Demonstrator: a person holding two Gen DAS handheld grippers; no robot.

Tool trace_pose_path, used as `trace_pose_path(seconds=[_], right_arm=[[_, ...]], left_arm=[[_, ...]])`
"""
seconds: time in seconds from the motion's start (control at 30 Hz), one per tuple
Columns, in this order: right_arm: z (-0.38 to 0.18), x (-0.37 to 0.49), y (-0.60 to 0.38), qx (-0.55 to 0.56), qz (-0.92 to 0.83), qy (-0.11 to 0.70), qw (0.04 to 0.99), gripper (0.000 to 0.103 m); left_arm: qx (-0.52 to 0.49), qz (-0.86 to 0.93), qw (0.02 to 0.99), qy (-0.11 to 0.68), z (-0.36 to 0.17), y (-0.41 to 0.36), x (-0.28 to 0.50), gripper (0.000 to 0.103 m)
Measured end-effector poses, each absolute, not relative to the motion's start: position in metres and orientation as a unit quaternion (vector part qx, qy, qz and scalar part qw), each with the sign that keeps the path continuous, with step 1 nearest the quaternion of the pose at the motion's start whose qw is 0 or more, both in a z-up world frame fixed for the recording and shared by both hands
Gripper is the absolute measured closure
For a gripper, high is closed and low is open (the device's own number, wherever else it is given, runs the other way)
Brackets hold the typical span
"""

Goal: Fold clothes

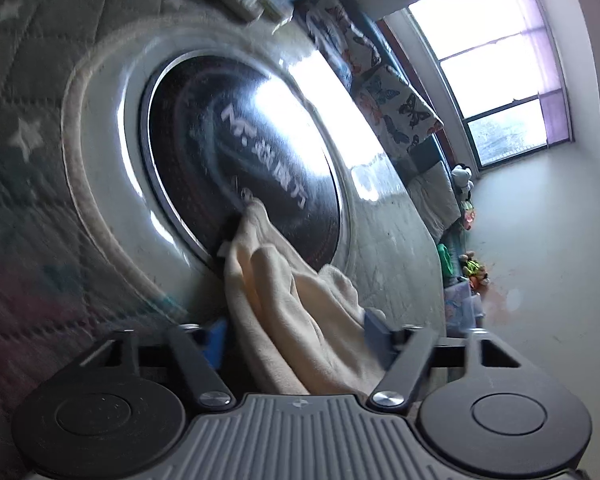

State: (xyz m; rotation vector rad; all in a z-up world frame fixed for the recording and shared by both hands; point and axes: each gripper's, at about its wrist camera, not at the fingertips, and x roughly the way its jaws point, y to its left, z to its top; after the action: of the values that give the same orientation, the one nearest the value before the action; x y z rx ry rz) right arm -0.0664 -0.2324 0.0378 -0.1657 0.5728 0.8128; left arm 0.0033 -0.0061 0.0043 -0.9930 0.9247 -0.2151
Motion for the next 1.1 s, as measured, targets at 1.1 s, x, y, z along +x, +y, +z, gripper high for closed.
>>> trace_pose_path(seconds=[1.1], right_arm=[[-0.015,-0.013,-0.401,0.084,0.1,0.336,0.933,0.072]], left_arm=[[-0.343,-0.088,0.84,0.411,0.019,-0.026,0.001,0.087]])
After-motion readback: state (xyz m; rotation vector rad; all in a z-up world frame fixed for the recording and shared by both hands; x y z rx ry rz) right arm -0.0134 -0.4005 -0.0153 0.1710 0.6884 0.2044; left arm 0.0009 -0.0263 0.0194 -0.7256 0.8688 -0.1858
